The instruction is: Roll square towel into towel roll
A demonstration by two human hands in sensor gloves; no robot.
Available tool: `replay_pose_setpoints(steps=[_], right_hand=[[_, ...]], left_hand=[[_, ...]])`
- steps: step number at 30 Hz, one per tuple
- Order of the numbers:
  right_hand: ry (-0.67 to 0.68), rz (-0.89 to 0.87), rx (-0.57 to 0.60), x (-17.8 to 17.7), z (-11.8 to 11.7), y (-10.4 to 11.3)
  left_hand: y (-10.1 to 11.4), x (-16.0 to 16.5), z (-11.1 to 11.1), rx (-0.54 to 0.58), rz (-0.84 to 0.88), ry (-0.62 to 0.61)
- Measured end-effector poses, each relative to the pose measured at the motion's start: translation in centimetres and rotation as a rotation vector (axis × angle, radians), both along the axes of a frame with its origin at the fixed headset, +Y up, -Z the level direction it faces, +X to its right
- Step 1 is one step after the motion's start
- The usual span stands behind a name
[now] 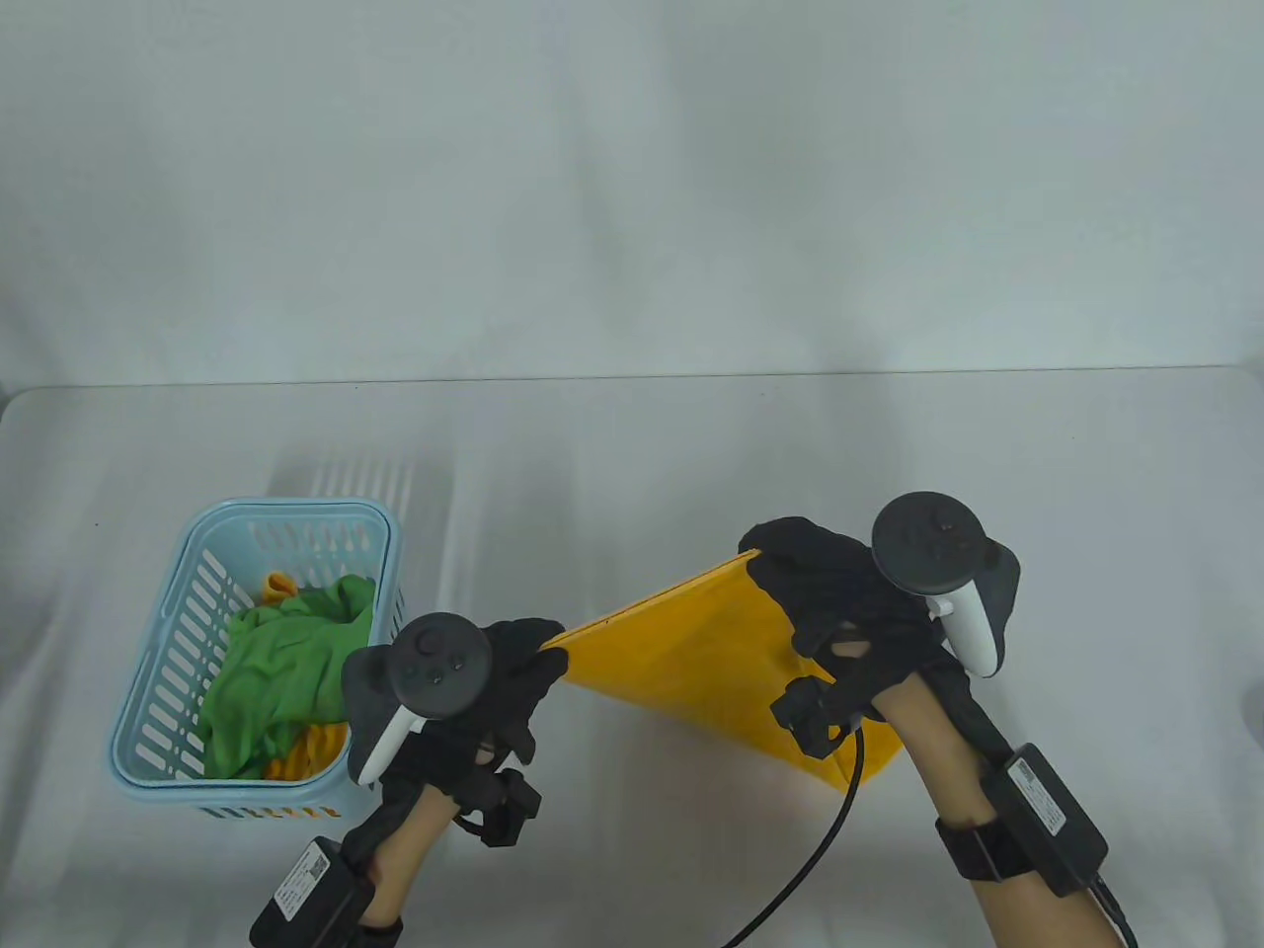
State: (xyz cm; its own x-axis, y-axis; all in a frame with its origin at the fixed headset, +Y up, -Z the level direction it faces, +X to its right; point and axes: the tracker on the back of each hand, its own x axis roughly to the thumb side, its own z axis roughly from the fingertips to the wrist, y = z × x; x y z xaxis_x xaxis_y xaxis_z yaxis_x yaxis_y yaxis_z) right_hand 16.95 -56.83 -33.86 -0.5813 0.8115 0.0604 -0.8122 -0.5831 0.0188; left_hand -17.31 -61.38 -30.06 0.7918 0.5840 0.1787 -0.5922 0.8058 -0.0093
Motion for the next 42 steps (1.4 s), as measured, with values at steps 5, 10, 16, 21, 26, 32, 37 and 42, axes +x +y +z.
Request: replay_pose_setpoints(steps=[5,10,16,21,26,32,37,42], right_hand=[[-0.035,-0.084,0.034,1.8,0.3,2.5],[-0.062,-0.14,0.069,2.9,0.4,5.9],[-0.043,-0.201,0.102,3.1,1.8,9.2],[0.008,-0.253,0.12,2.7,3.3,11.3],[0.046,-0.341,0.148,2.3,3.7,13.2],[-0.006,-0.3,0.127,1.7,1.1,13.7],[-0.16,-0.07,-0.022,0.8,-4.8,9.0],[-0.259,-0.082,-0.09,0.7,-8.5,7.2]], left_hand=[[4.9,0.6,-0.9,0.028,0.029,-0.036],[10.1,1.3,-2.0,0.038,0.017,-0.063],[14.3,0.7,-1.9,0.062,0.114,-0.079],[16.5,-0.2,-0.4,0.121,0.213,-0.12],[18.4,-0.7,1.1,0.198,0.258,-0.148],[18.8,-0.7,-1.3,0.178,0.235,-0.101],[14.1,-0.4,-8.1,-0.021,0.161,0.012],[12.1,0.4,-11.9,-0.084,0.084,0.099]])
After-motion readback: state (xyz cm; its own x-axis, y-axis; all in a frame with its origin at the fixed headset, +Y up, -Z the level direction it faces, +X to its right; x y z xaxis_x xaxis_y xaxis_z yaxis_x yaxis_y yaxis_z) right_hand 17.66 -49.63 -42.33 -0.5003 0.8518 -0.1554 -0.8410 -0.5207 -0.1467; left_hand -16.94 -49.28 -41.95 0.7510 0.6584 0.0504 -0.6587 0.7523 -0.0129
